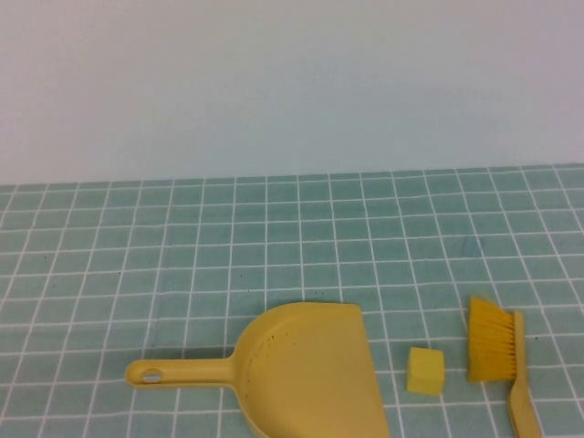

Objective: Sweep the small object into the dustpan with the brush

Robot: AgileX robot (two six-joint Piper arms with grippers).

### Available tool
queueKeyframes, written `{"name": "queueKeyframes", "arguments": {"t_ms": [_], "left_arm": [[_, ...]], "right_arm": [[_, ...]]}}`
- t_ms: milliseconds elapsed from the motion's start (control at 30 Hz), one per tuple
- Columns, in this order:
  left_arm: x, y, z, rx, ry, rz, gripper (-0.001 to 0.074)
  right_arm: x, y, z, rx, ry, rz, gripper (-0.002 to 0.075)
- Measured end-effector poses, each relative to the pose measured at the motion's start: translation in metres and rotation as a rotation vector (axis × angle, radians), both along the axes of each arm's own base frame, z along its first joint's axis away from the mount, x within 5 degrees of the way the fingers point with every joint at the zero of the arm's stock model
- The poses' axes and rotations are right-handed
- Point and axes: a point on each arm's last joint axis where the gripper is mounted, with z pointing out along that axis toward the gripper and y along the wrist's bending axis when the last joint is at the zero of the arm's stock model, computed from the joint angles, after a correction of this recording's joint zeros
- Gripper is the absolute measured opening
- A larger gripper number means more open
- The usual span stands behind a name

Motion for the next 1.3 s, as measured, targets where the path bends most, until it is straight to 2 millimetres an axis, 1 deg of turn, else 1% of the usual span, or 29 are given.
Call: {"name": "queueKeyframes", "arguments": {"t_ms": [100, 167, 233, 333, 467, 533, 633, 733, 833, 900, 967, 1033, 1100, 1167, 1233, 1300], "left_arm": [[-0.001, 0.000, 0.006, 0.079, -0.032, 0.013, 0.0000], [-0.003, -0.001, 0.016, 0.110, -0.062, 0.015, 0.0000], [-0.007, -0.001, 0.031, 0.092, -0.101, 0.010, 0.0000], [-0.016, -0.002, 0.058, 0.122, -0.151, 0.000, 0.0000], [-0.030, -0.005, 0.088, 0.163, -0.139, -0.041, 0.0000], [-0.037, -0.007, 0.100, 0.185, -0.119, -0.065, 0.0000], [-0.052, -0.009, 0.123, 0.235, -0.132, -0.083, 0.0000], [-0.063, -0.011, 0.145, 0.310, -0.133, -0.100, 0.0000], [-0.068, -0.015, 0.160, 0.429, -0.077, -0.133, 0.0000], [-0.067, -0.018, 0.165, 0.521, -0.024, -0.171, 0.0000], [-0.065, -0.021, 0.170, 0.627, 0.013, -0.194, 0.0000], [-0.060, -0.022, 0.171, 0.695, 0.055, -0.217, 0.0000], [-0.056, -0.023, 0.171, 0.698, 0.069, -0.228, 0.0000], [-0.056, -0.023, 0.171, 0.696, 0.068, -0.225, 0.0000], [-0.055, -0.022, 0.173, 0.693, 0.052, -0.211, 0.0000], [-0.055, -0.021, 0.176, 0.701, 0.023, -0.181, 0.0000]], "right_arm": [[-0.004, 0.001, 0.009, 0.009, -0.112, 0.019, -0.0001], [-0.007, 0.002, 0.014, 0.060, -0.181, 0.052, -0.0001], [-0.009, 0.002, 0.022, 0.097, -0.220, 0.078, -0.0001], [-0.016, 0.005, 0.043, 0.076, -0.291, 0.103, -0.0001], [-0.030, 0.012, 0.074, 0.037, -0.397, 0.153, -0.0001], [-0.037, 0.015, 0.087, 0.029, -0.439, 0.178, -0.0001], [-0.044, 0.019, 0.104, -0.006, -0.482, 0.207, -0.0001], [-0.043, 0.021, 0.122, 0.005, -0.504, 0.252, -0.0001], [-0.036, 0.022, 0.143, 0.021, -0.500, 0.288, -0.0001], [-0.033, 0.023, 0.159, -0.014, -0.493, 0.286, -0.0001], [-0.027, 0.024, 0.174, -0.071, -0.453, 0.263, -0.0001], [-0.019, 0.023, 0.182, -0.109, -0.388, 0.232, -0.0001], [-0.005, 0.019, 0.181, -0.113, -0.279, 0.196, -0.0001], [0.013, 0.011, 0.171, -0.035, -0.121, 0.157, -0.0001], [0.030, -0.001, 0.153, 0.107, 0.075, 0.084, -0.0001], [0.039, -0.012, 0.134, 0.261, 0.251, -0.012, -0.0001]]}}
